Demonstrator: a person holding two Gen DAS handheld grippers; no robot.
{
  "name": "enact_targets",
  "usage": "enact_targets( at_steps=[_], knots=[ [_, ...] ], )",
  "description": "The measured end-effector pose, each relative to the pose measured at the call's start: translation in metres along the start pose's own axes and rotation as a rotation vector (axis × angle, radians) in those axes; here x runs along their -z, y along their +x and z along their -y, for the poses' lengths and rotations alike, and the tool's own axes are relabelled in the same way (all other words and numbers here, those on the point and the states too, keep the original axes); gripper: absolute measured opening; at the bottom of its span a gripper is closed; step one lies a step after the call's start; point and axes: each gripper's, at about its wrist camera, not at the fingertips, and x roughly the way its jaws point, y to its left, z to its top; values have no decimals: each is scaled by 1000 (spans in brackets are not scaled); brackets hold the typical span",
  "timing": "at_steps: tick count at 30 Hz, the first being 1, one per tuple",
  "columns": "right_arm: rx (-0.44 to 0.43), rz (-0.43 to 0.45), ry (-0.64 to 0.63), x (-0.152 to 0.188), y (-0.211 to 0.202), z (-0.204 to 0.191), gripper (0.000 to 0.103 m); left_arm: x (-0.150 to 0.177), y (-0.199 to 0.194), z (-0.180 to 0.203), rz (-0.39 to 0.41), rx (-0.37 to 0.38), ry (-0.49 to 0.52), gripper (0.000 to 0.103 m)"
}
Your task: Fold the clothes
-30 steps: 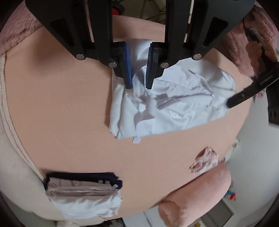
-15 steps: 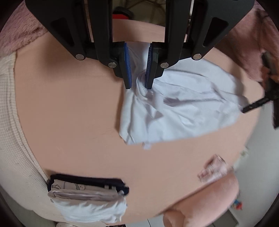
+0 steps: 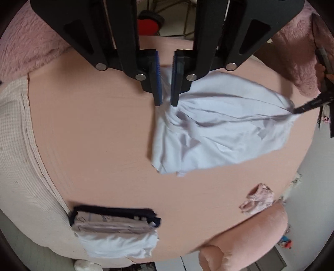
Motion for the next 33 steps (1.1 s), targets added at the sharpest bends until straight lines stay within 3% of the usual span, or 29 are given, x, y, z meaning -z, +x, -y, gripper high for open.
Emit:
enact_targets(
  at_steps=[2, 5, 8, 9, 10, 12, 15, 19, 22, 28, 31, 33],
  knots=[
    [4, -13, -24, -5, 7, -4, 27, 2, -1, 1, 1, 4, 5, 20],
    [-18, -66, -39, -10, 24, -7, 29, 4, -1, 5, 1, -9, 39, 21],
    [-15, -56, -71, -9, 21, -17, 25, 5, 4, 4, -12, -159, 51, 21],
    [-15, -25, -106, -7, 12, -24, 25, 3, 4, 2, -7, -176, 39, 21],
    [-14, 5, -144, -6, 4, -32, 25, 2, -2, 3, 11, -146, 28, 21],
    [-38, 21, -198, -5, -4, -45, 25, -3, -18, 16, 57, -6, 39, 21],
    [-91, -23, -235, -6, 7, -54, 27, -11, -21, 62, 72, 137, 139, 27],
    [-114, -57, -268, 0, 16, -65, 27, -7, 4, 137, 7, 283, 268, 27],
    [-168, -18, -246, 4, 6, -66, 27, -8, 21, 178, -34, 379, 317, 27],
    [-50, 34, -213, 3, 0, -52, 27, -4, 34, 215, -43, 432, 364, 27],
    [-47, 53, -149, 4, -8, -32, 39, -6, 38, 222, -47, 479, 363, 27],
    [-21, 31, -98, 2, 1, -13, 39, -10, 42, 230, -37, 517, 345, 27]
  ],
)
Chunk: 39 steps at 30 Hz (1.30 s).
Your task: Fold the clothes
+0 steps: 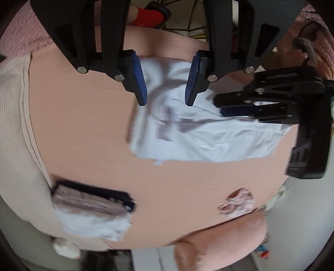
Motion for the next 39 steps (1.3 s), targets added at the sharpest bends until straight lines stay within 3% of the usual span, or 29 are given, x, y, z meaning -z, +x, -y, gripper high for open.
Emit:
enact_targets(
  at_steps=[4, 8, 12, 24, 35, 39],
  knots=[
    [53, 5, 134, -3, 0, 32, 39, -5, 9, 5, 23, 91, -64, 27],
    [25, -31, 130, -4, 13, 36, 39, -5, 16, 18, 34, 150, -78, 27],
    [-22, -56, 102, -5, 25, 31, 39, -6, 28, 25, 17, 128, -58, 27],
    [-99, -31, 172, -14, 31, 45, 39, -10, 37, 14, 28, 160, -118, 27],
    [-93, -22, 152, -8, 26, 38, 37, -7, 39, 7, 22, 168, -150, 27],
    [-95, -18, 157, -8, 25, 39, 37, -9, 27, 4, 59, 198, -156, 27]
  ],
)
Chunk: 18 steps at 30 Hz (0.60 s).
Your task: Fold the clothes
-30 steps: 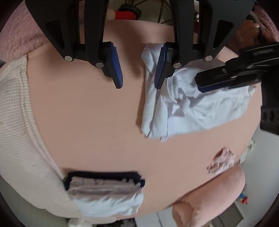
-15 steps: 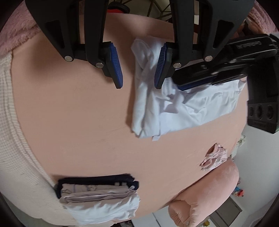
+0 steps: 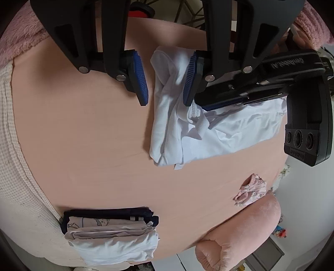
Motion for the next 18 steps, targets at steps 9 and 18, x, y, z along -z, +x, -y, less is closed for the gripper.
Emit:
enact_targets(
  at_steps=[9, 18],
  knots=[
    [5, -30, -27, 1, 9, -5, 37, -1, 10, -4, -26, -27, 1, 27],
    [-30, -35, -19, 1, 8, -3, 35, 0, 14, -11, -38, -22, -26, 26]
  ],
)
